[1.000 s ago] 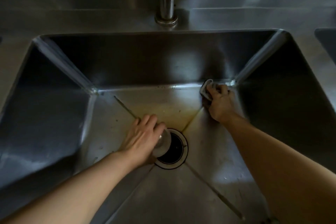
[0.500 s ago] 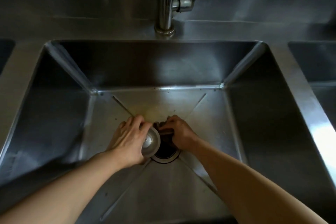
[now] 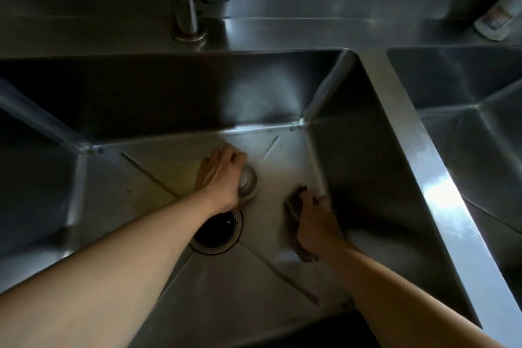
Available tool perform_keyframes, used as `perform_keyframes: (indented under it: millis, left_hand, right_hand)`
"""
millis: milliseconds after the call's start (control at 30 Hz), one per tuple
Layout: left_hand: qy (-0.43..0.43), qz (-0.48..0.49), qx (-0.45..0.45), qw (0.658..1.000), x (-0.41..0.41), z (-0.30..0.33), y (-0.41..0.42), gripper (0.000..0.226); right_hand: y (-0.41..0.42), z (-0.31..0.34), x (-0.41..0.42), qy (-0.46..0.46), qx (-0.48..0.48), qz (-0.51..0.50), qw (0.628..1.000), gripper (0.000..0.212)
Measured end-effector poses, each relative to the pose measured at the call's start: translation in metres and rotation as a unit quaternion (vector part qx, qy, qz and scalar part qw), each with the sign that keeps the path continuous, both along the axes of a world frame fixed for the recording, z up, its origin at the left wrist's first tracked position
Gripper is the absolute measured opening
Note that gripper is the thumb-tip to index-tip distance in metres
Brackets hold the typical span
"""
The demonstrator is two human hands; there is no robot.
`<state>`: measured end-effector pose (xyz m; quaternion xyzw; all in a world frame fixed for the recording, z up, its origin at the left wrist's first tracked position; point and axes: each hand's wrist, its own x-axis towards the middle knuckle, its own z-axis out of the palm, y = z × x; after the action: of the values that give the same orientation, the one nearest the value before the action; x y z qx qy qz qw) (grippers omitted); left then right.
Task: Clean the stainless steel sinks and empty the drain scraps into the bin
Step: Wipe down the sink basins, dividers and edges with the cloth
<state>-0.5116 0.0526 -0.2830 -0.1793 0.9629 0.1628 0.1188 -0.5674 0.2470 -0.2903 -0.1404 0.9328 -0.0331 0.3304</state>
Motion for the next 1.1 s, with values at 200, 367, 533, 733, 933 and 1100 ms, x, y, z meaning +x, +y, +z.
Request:
perform_keyframes:
  millis: [200, 367, 533, 733, 933, 1100]
  left_hand:
    - [-0.041, -0.033, -0.013, 0.999, -0.051, -0.020, 0.013, 0.070]
    - [-0.051, -0.059, -0.003, 0.997, -0.068, -0.029, 0.024, 0.077]
    - [-0.040, -0.073, 0.021, 0.996, -0.073, -0.027, 0.021, 0.093]
    - [-0.015, -0.010, 0.050, 0.999, -0.046, -0.012, -0.006, 0.072]
    - [-0.053, 0.009, 0.026, 0.998, 0.014, 0.004, -0.025, 0.065]
    - [-0.088, 0.014, 0.030, 0.996, 0.050, 0.010, -0.030, 0.066]
  right_hand:
    - [-0.031, -0.006, 0.031, -0.057, -0.026, 0.089, 0.994, 0.075]
    - [-0.048, -0.014, 0.042, -0.086, -0.042, 0.080, 0.992, 0.066]
    - [-0.072, -0.019, 0.059, -0.113, -0.028, 0.076, 0.990, 0.063]
    - [-0.066, -0.006, 0.057, -0.151, -0.105, -0.005, 0.983, 0.043]
    - [-0.025, 0.024, 0.037, -0.081, -0.005, -0.074, 0.994, 0.042]
    - [0.002, 0.024, 0.033, -0.122, 0.240, -0.017, 0.963, 0.056]
